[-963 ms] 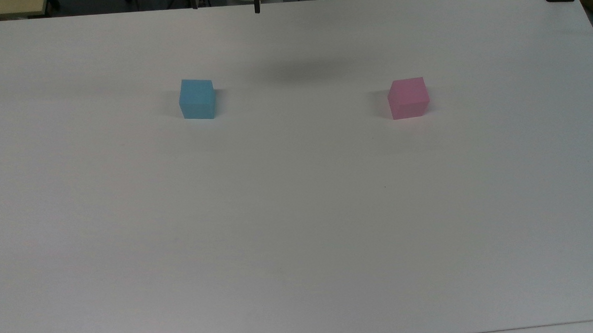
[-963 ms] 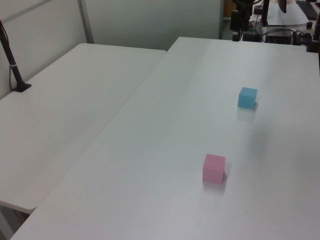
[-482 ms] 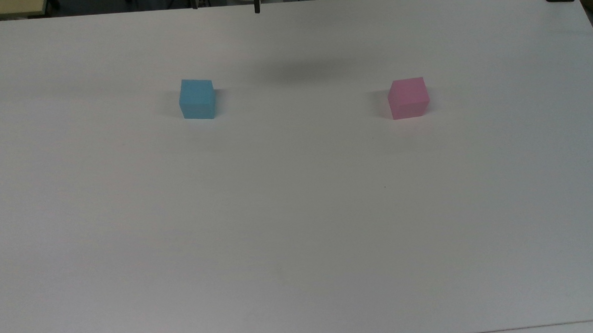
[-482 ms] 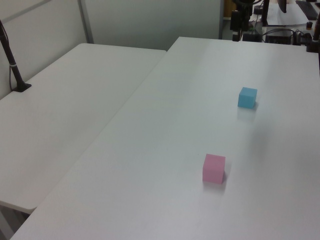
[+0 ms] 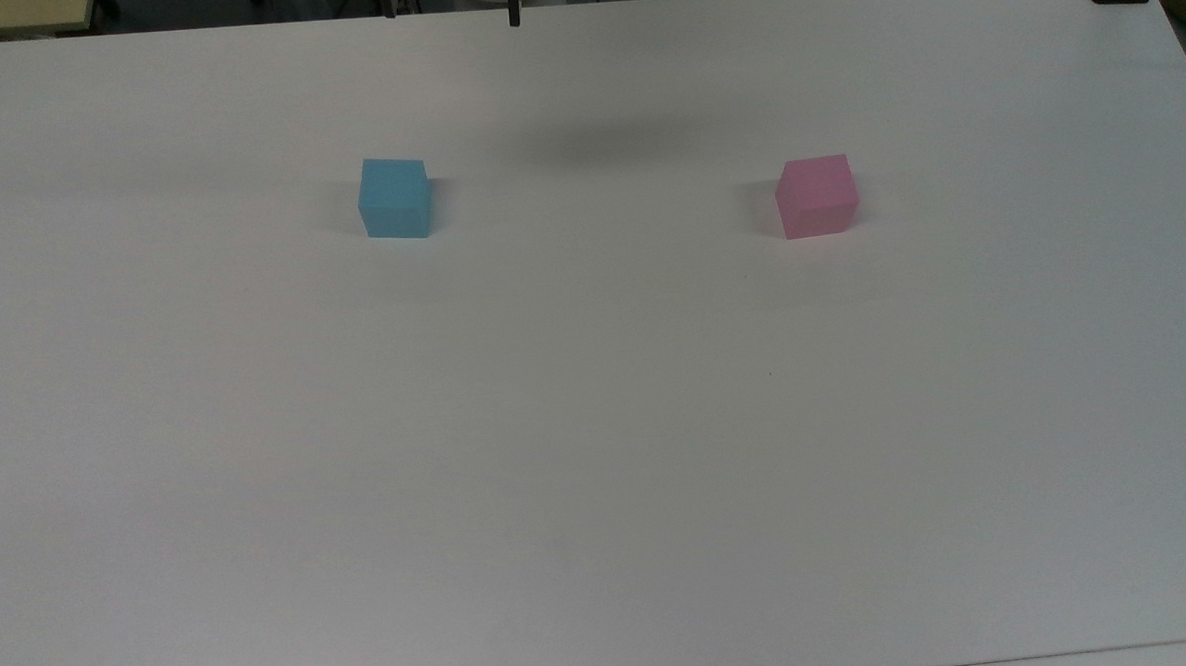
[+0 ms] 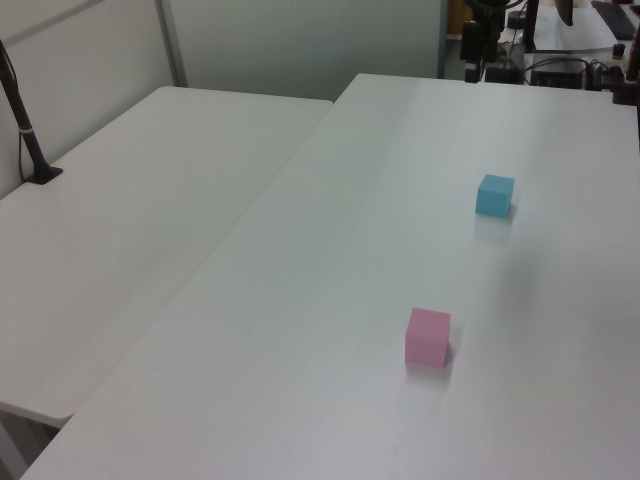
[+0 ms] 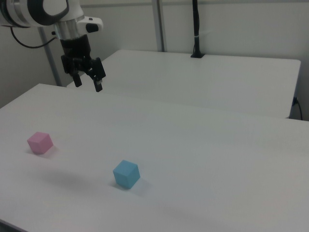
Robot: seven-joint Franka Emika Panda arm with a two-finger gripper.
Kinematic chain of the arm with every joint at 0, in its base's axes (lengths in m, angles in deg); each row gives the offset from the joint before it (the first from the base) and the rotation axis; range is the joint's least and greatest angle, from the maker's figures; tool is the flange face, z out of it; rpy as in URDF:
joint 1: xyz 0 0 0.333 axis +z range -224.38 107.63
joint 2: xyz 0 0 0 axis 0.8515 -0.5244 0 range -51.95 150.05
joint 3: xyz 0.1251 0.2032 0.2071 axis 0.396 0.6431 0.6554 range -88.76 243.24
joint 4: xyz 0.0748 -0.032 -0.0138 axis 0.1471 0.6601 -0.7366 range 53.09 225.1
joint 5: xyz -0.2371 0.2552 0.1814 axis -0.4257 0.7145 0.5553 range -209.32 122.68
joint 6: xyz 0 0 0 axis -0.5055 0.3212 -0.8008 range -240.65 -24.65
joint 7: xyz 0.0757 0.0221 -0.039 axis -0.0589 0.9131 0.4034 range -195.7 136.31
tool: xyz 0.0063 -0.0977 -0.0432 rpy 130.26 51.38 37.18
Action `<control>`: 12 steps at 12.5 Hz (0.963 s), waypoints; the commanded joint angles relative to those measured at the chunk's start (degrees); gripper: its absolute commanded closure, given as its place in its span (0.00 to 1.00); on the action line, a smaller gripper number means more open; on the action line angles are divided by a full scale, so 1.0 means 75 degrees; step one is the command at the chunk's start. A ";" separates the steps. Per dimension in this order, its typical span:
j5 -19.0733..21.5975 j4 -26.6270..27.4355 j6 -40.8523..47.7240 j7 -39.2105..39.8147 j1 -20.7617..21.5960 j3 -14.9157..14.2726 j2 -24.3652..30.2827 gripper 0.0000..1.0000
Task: Put blue cube on pink cube
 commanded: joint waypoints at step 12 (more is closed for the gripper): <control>0.0107 0.0163 0.0056 0.1228 -0.0458 -0.0148 0.0173 0.00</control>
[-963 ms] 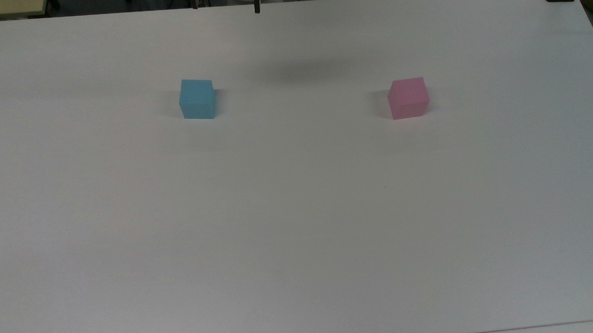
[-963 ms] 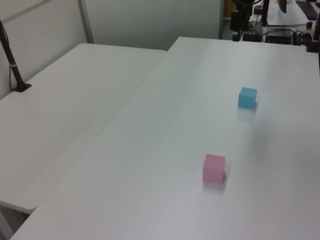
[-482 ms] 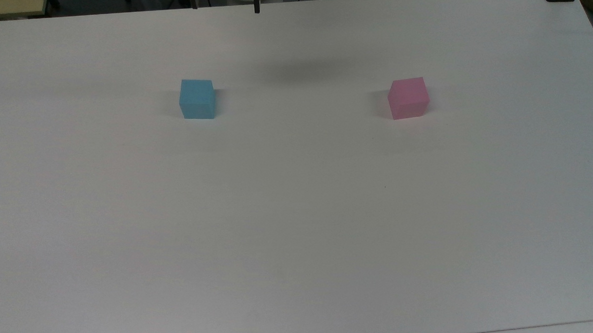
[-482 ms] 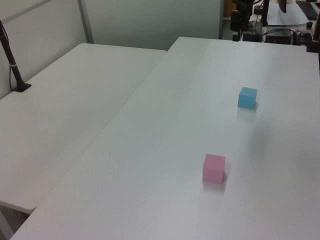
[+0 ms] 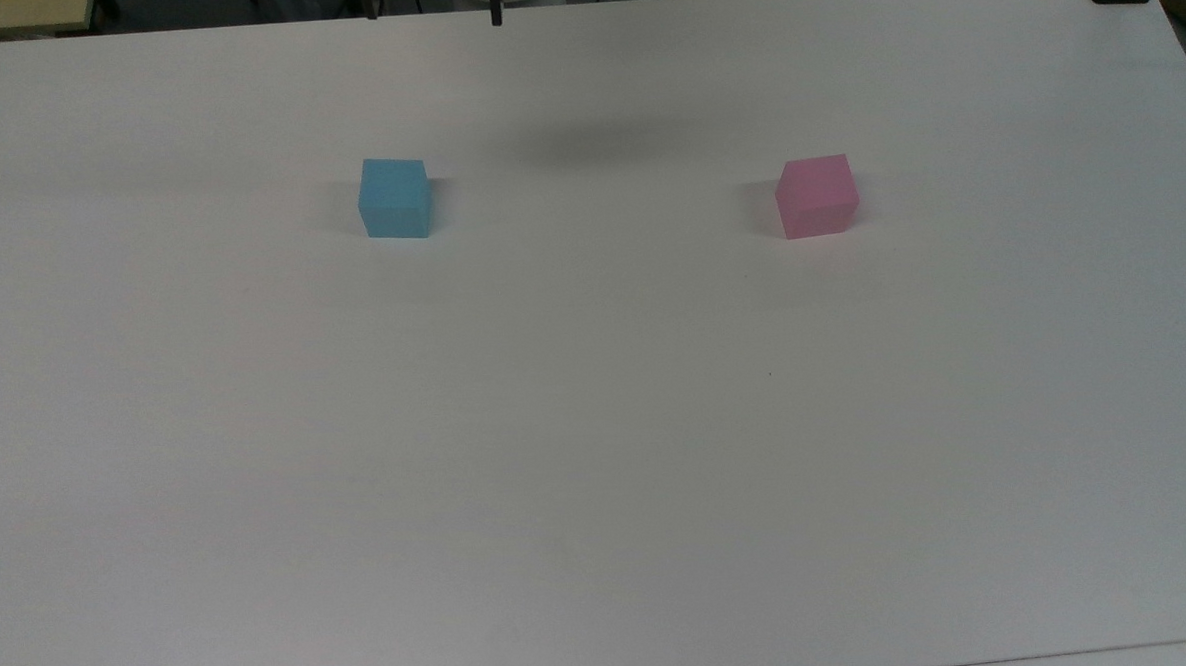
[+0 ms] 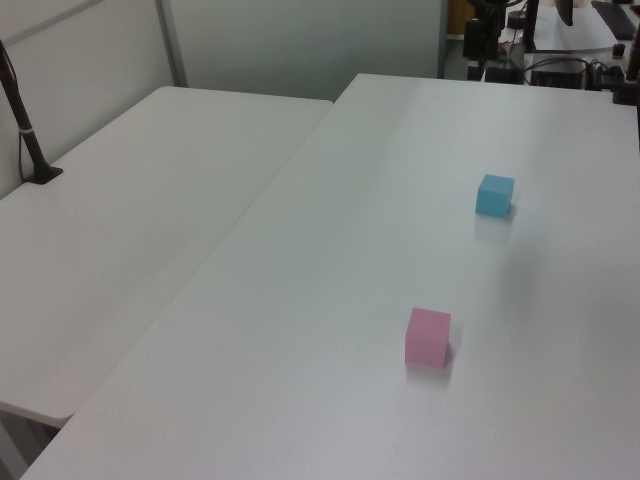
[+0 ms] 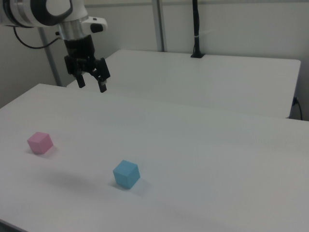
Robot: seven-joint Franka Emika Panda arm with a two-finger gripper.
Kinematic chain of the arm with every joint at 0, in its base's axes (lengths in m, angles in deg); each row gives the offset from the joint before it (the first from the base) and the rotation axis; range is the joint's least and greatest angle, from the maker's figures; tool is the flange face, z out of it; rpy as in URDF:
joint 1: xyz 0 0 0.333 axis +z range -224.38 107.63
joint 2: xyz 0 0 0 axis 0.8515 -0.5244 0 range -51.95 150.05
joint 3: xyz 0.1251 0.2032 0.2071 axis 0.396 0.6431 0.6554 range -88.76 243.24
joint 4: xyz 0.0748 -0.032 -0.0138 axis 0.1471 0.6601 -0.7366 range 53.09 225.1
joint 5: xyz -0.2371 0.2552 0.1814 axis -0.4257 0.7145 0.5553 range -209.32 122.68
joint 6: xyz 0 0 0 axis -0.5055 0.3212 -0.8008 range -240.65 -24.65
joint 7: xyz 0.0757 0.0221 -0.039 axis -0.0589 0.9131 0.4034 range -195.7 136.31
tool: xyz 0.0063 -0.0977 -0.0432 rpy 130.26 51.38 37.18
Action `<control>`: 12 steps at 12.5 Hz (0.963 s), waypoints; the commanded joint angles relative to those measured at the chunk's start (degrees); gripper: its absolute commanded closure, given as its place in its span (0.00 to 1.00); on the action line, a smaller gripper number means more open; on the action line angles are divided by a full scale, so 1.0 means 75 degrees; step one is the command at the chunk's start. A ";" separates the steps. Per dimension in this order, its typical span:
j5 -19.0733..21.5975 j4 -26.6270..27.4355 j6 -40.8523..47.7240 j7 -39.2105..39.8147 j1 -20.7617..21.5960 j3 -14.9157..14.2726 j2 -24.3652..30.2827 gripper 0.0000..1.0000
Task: Put blue cube on pink cube
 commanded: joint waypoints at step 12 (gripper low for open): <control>0.0107 0.3382 -0.2093 0.2017 -0.1165 -0.0063 0.1146 0.00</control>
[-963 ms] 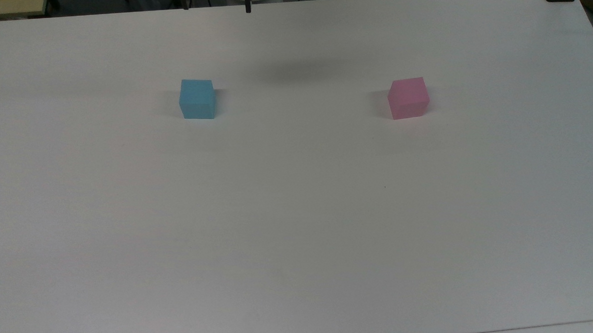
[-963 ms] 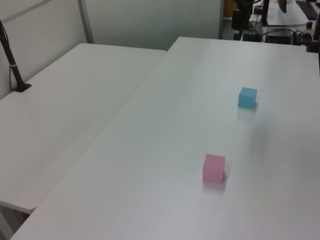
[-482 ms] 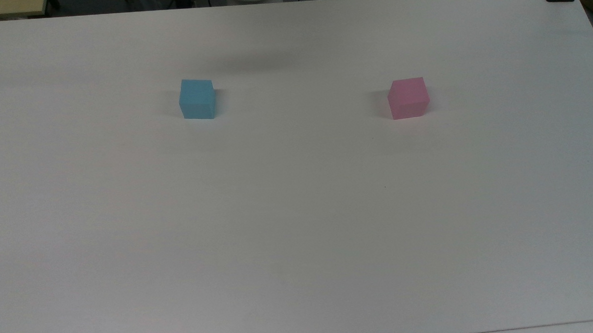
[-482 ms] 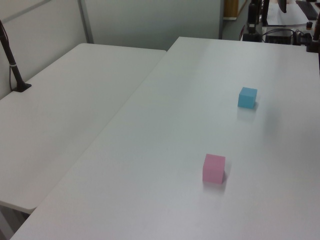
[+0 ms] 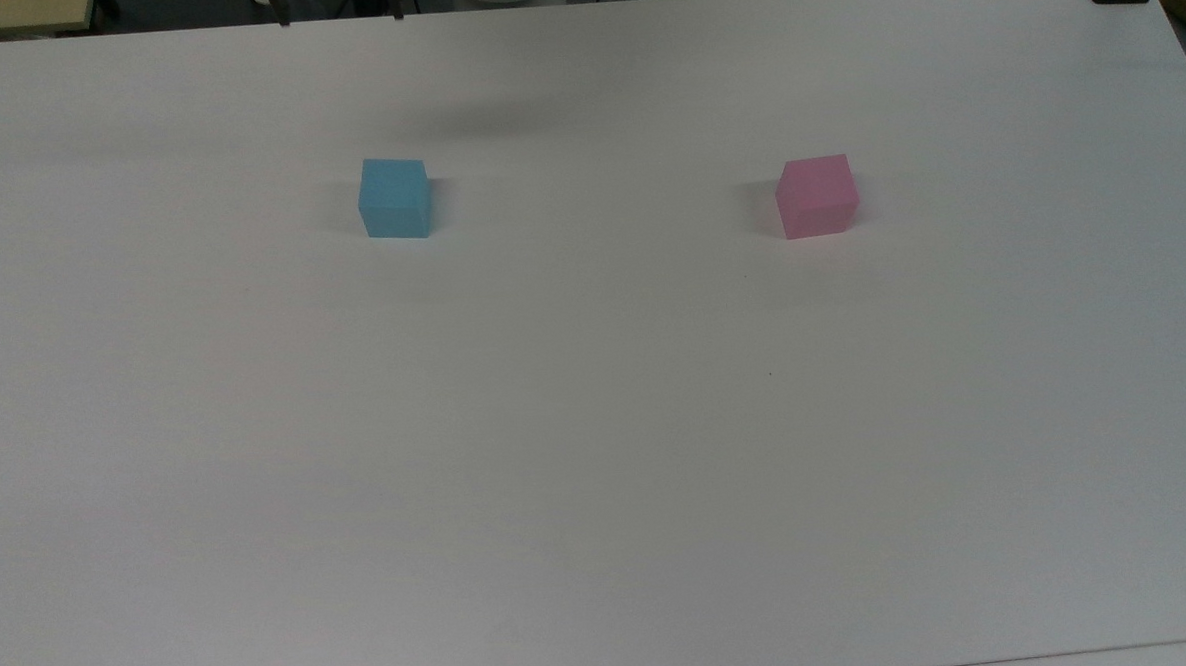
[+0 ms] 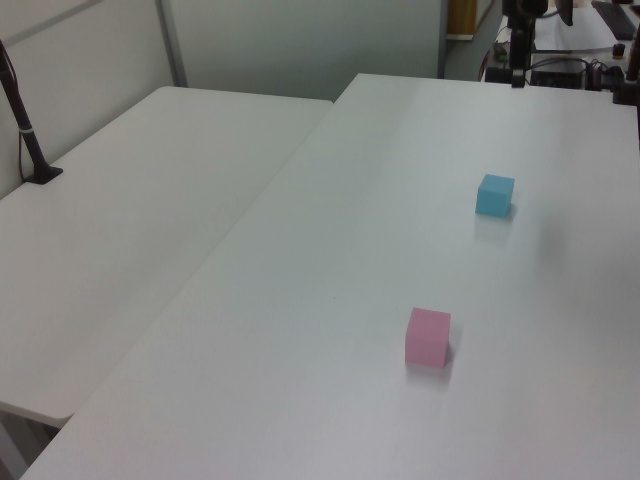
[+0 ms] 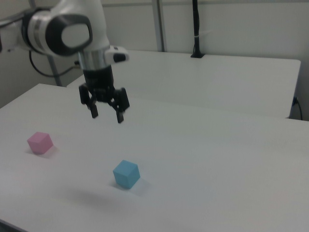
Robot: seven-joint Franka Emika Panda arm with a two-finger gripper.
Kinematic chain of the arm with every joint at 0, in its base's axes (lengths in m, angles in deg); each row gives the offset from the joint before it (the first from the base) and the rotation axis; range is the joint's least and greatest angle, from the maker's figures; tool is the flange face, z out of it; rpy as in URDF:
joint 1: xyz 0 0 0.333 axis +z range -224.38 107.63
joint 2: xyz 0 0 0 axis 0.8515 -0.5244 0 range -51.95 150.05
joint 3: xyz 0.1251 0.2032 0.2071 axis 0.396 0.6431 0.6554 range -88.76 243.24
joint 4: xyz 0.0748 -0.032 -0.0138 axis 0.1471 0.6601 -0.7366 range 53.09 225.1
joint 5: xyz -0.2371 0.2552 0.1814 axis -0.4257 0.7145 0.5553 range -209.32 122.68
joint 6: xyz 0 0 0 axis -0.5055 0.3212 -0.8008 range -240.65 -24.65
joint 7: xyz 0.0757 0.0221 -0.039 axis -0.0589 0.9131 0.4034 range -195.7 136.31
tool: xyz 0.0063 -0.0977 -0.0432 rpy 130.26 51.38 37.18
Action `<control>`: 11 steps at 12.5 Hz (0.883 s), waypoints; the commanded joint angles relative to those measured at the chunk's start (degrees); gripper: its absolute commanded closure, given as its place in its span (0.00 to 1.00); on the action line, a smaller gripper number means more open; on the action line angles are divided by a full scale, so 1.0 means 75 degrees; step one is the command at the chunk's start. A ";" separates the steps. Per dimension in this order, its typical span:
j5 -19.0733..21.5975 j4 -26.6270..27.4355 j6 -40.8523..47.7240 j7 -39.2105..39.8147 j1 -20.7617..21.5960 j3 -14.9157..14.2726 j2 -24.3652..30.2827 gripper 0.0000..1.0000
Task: Put blue cube on pink cube
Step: 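Lower the gripper onto the light-blue cube and close on it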
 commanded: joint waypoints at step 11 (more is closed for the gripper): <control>0.0096 0.3351 -0.4832 -0.1586 -0.0082 0.0009 -0.0695 0.00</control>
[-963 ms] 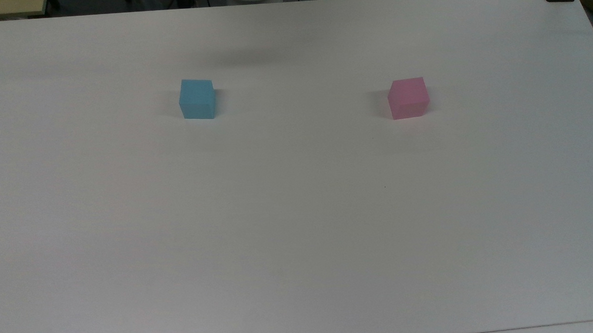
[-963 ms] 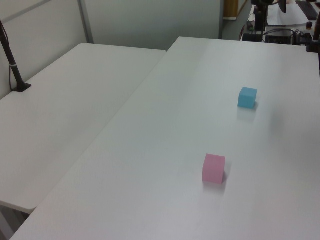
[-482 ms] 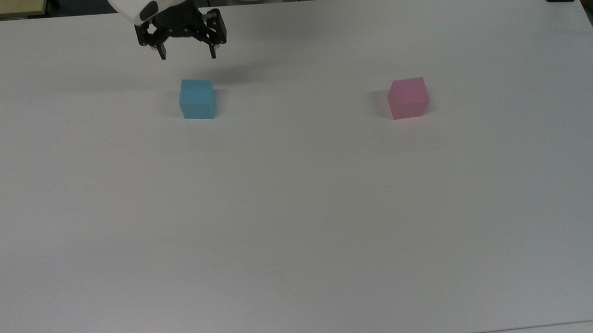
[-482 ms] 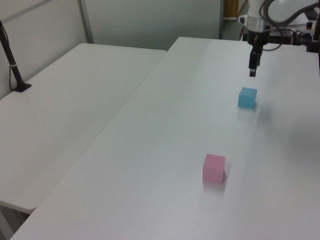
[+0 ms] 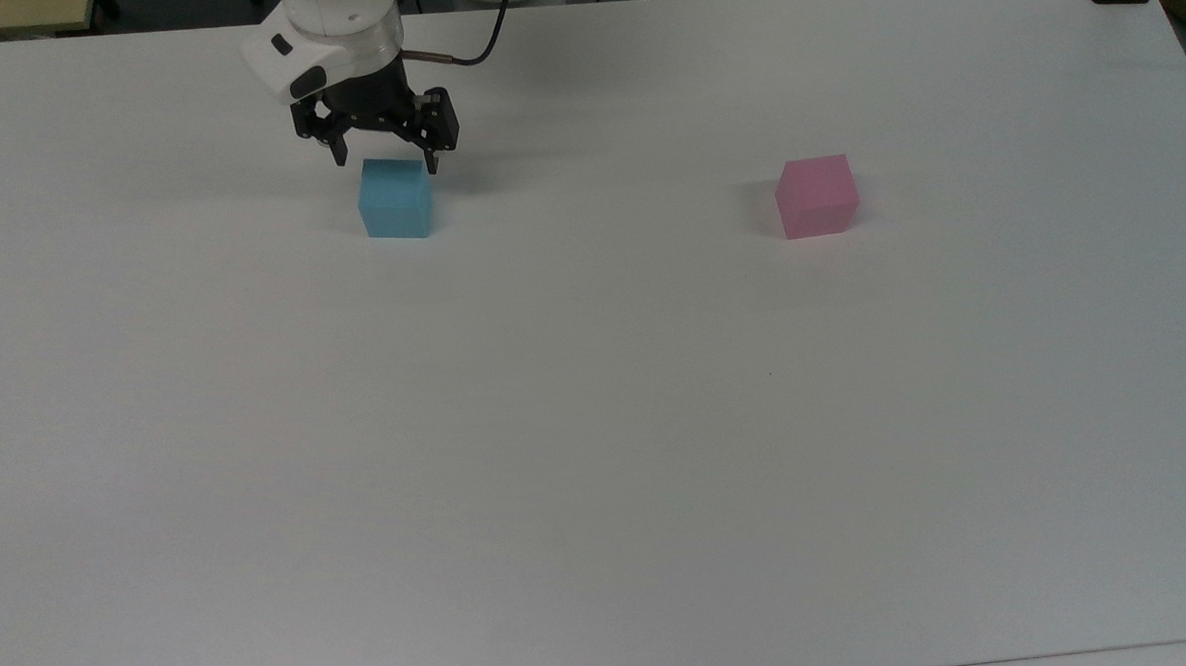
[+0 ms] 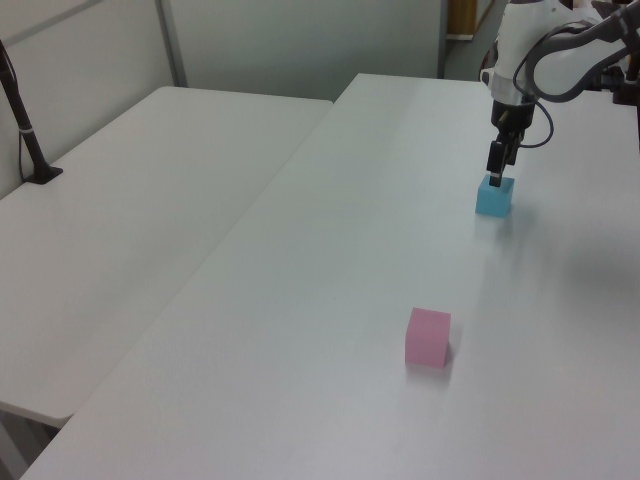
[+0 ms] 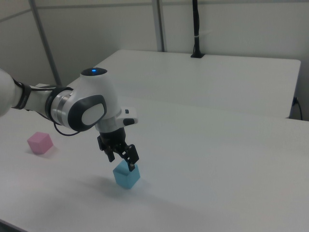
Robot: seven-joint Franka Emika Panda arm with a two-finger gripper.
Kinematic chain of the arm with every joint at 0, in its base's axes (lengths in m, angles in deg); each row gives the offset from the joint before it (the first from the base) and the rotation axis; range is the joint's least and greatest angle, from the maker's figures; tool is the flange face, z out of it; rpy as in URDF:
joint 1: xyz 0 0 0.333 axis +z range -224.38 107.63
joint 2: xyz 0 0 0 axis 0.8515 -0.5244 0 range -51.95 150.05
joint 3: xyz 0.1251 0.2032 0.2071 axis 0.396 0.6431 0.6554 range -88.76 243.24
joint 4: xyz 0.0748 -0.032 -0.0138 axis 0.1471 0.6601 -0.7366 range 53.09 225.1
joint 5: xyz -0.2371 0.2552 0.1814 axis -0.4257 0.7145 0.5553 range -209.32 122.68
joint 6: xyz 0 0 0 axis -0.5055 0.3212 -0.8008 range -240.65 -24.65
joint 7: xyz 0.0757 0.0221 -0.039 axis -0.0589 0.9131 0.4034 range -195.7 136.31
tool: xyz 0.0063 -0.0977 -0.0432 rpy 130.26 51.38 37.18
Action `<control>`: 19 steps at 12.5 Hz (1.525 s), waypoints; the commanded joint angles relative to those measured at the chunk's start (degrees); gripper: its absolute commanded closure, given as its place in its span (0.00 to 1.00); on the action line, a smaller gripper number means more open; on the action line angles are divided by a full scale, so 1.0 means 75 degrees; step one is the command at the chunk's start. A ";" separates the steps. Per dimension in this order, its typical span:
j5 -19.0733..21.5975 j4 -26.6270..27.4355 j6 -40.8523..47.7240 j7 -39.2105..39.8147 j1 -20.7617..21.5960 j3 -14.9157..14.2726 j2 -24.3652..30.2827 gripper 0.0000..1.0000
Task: Put blue cube on pink cube
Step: 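Lower the gripper onto the light-blue cube and close on it, then lift the light-blue cube off the table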
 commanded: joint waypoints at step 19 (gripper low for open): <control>0.0095 -0.1942 0.2418 0.0375 -0.0149 -0.0028 0.0002 0.80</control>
